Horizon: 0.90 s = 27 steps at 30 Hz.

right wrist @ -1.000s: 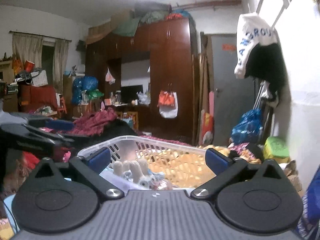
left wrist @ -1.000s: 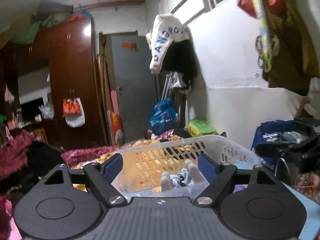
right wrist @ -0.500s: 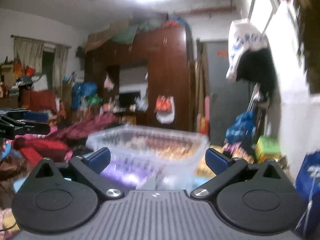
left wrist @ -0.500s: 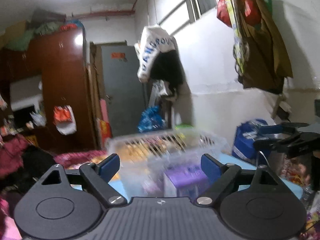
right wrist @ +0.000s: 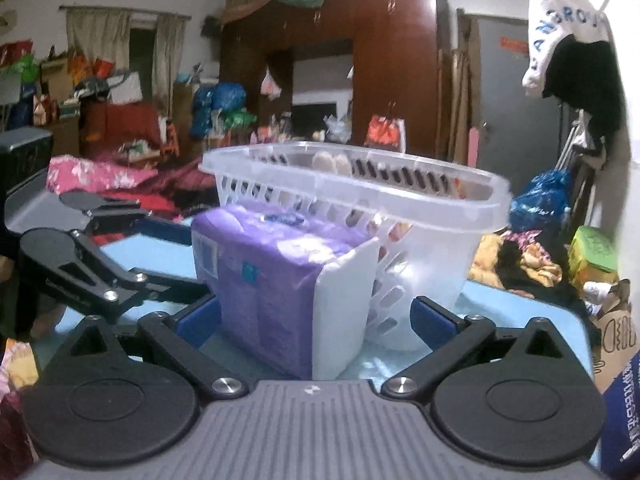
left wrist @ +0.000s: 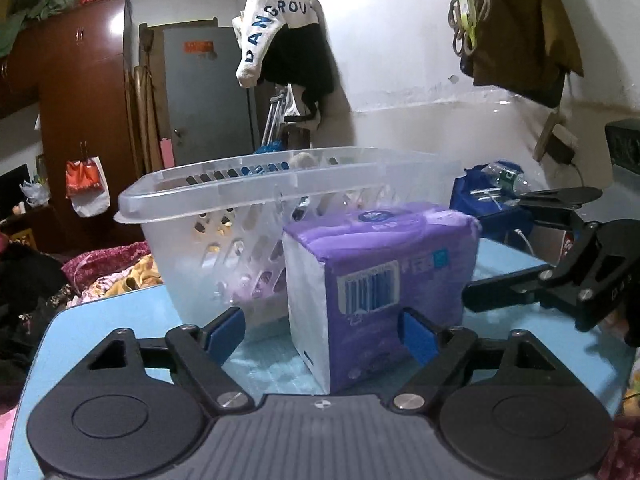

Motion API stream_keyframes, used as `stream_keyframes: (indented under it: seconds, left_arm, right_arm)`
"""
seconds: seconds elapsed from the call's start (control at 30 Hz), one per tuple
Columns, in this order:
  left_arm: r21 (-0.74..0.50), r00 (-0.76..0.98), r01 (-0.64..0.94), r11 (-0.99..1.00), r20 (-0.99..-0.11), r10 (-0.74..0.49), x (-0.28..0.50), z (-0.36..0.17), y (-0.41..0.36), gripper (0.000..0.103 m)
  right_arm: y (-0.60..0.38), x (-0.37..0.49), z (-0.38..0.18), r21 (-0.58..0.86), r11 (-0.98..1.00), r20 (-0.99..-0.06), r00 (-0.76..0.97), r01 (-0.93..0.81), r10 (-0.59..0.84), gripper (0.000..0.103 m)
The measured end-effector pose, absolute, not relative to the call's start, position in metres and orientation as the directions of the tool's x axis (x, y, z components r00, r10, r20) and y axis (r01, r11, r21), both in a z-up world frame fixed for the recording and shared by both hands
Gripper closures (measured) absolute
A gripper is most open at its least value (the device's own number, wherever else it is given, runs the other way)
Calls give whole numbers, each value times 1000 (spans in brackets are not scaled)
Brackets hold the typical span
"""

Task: Organize objects
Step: 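Reach both grippers to the purple diaper pack and close on its sides, then lift the purple diaper pack with both grippers and carry it over the white basket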

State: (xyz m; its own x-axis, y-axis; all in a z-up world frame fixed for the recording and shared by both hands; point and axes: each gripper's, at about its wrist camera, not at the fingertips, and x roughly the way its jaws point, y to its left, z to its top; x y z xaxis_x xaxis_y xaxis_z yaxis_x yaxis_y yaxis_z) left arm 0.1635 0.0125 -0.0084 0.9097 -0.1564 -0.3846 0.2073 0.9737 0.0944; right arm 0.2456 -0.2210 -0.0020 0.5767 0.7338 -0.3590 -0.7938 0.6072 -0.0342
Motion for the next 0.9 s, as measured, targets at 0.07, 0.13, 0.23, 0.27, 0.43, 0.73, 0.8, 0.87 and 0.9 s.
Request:
stream_keyframes:
  seconds: [0.07, 0.13, 0.23, 0.27, 0.43, 0.73, 0.8, 0.87, 0.9]
  left_arm:
    - [77, 905, 230, 970, -383, -184, 167, -9, 11, 17]
    - [66, 902, 252, 965, -378, -210, 168, -10, 9, 20]
    - [36, 887, 301, 953, -378, -266, 170, -11, 6, 35]
    - [36, 890, 293, 955, -375, -259, 169, -11, 6, 35]
    - [62, 909, 292, 954, -327, -257, 153, -10, 0, 39]
    - [159, 943, 319, 934, -156, -295, 77, 11, -22, 43]
    - [179, 943, 326, 928, -127, -307, 62, 21, -26, 44]
    - [208, 945, 325, 922, -94, -312, 48, 29, -30, 44]
    - [216, 945, 326, 920, -81, -316, 43, 34, -32, 45]
  right_arm:
    - [-217, 251, -3, -34, 603, -375, 569, -797, 732, 6]
    - [-214, 254, -6, -41, 591, -391, 557, -806, 732, 13]
    - [-216, 252, -11, -44, 572, -416, 536, -819, 735, 32]
    - [-217, 250, -14, -35, 559, -421, 520, -828, 743, 35]
    - [-225, 238, -15, -38, 589, -387, 556, -807, 736, 38]
    - [-262, 172, 8, -81, 581, -218, 584, -810, 782, 39]
    - [-270, 159, 16, -84, 577, -181, 582, -812, 793, 39]
    - [-276, 147, 27, -91, 570, -151, 577, -816, 802, 40]
    - [-278, 144, 31, -95, 569, -137, 576, -817, 806, 40]
